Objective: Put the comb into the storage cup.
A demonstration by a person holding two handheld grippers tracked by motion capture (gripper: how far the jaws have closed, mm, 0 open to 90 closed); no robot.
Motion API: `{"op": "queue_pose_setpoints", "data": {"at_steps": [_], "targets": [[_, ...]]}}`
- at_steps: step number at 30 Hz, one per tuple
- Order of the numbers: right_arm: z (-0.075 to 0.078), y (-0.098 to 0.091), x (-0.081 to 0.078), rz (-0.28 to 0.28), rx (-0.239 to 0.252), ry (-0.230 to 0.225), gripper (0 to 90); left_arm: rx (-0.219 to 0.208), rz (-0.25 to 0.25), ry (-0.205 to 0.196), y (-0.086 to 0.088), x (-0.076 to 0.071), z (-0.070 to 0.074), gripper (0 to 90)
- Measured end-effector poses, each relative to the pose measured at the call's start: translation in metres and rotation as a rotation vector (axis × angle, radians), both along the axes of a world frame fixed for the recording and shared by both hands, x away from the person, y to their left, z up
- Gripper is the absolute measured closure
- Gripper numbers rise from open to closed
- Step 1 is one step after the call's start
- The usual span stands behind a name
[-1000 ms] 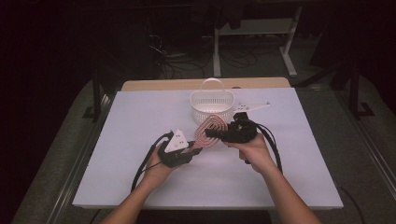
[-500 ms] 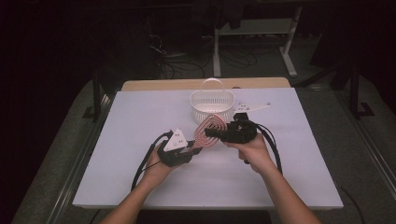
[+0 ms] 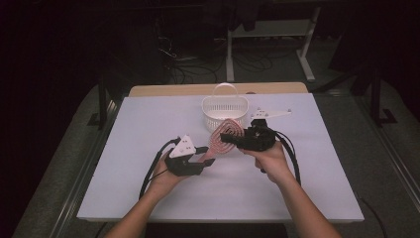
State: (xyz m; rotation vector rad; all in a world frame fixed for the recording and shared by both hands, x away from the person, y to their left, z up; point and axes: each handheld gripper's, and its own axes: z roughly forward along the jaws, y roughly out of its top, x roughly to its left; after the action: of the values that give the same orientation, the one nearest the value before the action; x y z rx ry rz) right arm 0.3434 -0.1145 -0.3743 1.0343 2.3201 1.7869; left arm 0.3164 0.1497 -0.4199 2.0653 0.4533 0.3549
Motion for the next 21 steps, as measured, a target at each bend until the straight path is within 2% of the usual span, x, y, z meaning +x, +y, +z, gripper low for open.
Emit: {"op": "queue_pose_setpoints", "data": {"at_steps": [3,9,17,21], "targets": [[0.001,-0.002,0.0,-0.006,0.001,-0.003,62.6,-0.025,-0.01,0.03,0.004,0.002,0.001,48.9],[0.001,-0.005,0.001,-0.018,0.003,-0.005,62.6,-0.046,-0.019,0.066,0.011,0.003,0.003,41.9],[0.003,-0.008,0.001,-0.026,0.002,-0.015,62.7,-0.022,-0.025,0.106,0.021,0.006,0.0,27.2],[0.003,-0.01,0.001,-0.03,0.006,-0.02,62.7,-0.008,0.004,0.117,0.027,0.007,-0.002,17.7]]}}
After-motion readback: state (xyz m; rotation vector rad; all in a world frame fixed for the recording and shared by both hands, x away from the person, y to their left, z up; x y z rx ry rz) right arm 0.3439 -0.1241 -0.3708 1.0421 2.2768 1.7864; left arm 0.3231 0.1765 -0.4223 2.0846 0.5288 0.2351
